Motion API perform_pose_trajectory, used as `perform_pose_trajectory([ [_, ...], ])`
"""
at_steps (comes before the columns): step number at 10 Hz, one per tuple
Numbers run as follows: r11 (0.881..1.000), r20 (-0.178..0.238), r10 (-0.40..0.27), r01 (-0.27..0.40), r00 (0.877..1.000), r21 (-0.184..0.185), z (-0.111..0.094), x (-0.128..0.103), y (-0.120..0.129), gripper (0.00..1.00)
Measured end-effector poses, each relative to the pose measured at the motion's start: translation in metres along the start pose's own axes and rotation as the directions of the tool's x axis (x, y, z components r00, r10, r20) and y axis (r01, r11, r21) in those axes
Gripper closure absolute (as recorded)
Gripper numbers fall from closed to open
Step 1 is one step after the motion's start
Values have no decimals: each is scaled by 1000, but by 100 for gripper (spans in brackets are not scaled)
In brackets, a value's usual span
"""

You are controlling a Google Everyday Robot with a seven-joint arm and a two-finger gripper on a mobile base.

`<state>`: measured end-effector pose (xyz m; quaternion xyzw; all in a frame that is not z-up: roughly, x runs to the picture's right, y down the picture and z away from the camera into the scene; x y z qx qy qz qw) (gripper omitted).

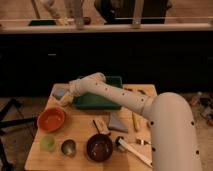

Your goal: Wipe red bowl with sponge

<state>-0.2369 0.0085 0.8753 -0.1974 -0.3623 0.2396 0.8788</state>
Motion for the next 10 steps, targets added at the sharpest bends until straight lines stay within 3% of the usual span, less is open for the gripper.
perform_pose_trajectory([
  [2,1000,-3,-5,5,1000,-9,4,-1,1,21],
  [3,1000,-3,-7,7,1000,-13,5,0,1,28],
  [10,999,-4,-23,23,1000,-38,8,1,6,96],
])
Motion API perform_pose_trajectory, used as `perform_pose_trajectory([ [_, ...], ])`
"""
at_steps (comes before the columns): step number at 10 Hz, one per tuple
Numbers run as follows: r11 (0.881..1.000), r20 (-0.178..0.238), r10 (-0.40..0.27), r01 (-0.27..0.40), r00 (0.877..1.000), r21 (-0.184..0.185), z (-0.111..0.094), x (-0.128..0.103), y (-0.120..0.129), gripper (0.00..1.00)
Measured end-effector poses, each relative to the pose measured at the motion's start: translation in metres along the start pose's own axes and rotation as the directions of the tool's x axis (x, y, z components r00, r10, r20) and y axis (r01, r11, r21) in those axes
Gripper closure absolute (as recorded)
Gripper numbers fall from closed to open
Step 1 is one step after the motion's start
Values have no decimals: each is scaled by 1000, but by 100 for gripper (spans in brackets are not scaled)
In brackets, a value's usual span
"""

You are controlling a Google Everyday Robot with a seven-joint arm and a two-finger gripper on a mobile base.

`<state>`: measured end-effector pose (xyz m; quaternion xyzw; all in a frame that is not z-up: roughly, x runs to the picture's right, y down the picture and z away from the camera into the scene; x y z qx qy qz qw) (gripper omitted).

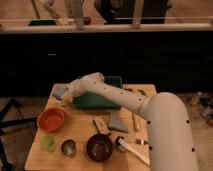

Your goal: Wipe red bowl with sponge

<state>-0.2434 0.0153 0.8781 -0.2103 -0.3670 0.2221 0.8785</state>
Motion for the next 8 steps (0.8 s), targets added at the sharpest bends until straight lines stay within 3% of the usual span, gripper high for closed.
perform_pose_trajectory([
  [5,999,38,-49,48,998,14,-12,-21,2,100],
  [8,993,68,-115,114,991,21,-20,-40,6,100],
])
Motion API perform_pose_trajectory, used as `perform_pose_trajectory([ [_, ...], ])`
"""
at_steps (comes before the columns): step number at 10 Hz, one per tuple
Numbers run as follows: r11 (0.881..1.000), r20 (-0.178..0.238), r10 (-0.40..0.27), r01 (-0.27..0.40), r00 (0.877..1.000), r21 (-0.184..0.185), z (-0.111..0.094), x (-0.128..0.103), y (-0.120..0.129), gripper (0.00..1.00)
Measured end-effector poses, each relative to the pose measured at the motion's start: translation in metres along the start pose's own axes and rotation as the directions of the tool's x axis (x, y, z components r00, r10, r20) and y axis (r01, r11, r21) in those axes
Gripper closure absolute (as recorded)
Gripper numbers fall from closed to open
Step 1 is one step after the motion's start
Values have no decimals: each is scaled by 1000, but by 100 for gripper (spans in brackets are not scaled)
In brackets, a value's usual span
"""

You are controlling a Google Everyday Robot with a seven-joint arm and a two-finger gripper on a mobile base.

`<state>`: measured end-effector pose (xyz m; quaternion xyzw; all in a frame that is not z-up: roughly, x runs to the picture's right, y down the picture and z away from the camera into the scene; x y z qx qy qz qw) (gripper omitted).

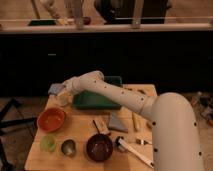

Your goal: Wipe red bowl with sponge

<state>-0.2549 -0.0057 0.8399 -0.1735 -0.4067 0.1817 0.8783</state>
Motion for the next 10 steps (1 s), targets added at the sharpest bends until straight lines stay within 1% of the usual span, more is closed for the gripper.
perform_pose_trajectory([
  [1,1000,3,-24,24,1000,-13,0,-5,5,100],
  [2,997,3,-68,68,998,-40,-1,-13,17,100],
  [4,984,-10,-148,146,989,-105,2,-26,46,100],
  [5,969,-38,-203,195,979,-154,7,-31,64,100],
  [6,958,-61,-237,223,970,-181,11,-33,74,100],
  [7,945,-96,-270,244,958,-215,16,-33,82,100],
  [9,918,-161,-322,266,933,-294,34,-21,101,100],
  [10,911,-177,-332,266,926,-316,39,-17,107,100],
])
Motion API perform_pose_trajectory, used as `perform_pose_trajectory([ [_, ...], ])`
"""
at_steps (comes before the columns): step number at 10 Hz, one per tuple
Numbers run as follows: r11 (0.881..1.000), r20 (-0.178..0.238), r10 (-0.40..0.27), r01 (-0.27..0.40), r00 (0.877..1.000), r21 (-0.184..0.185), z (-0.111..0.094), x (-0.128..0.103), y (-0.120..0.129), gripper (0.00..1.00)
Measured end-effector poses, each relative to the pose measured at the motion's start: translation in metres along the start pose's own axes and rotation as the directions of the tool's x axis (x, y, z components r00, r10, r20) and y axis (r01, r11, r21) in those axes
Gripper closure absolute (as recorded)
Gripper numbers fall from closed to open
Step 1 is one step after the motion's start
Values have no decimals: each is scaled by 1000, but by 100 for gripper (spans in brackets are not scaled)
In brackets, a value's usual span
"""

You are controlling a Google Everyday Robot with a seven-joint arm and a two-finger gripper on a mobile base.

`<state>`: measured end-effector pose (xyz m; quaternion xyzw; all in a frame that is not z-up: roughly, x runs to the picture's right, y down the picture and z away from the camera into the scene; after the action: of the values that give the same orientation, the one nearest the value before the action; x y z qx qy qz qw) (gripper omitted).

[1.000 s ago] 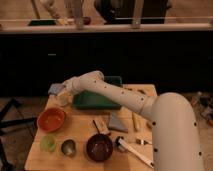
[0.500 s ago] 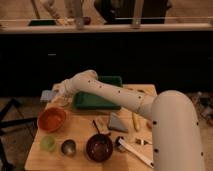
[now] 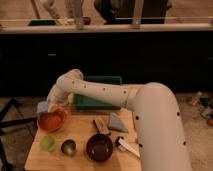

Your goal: Wipe red bowl with sponge

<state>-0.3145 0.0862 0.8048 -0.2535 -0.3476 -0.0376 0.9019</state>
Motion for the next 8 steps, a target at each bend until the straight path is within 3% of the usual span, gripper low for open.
perform_pose_trajectory([
  [3,999,-47,4,-7,999,-54,19,13,19,100],
  [8,997,-48,69,-70,996,-26,16,43,44,100],
])
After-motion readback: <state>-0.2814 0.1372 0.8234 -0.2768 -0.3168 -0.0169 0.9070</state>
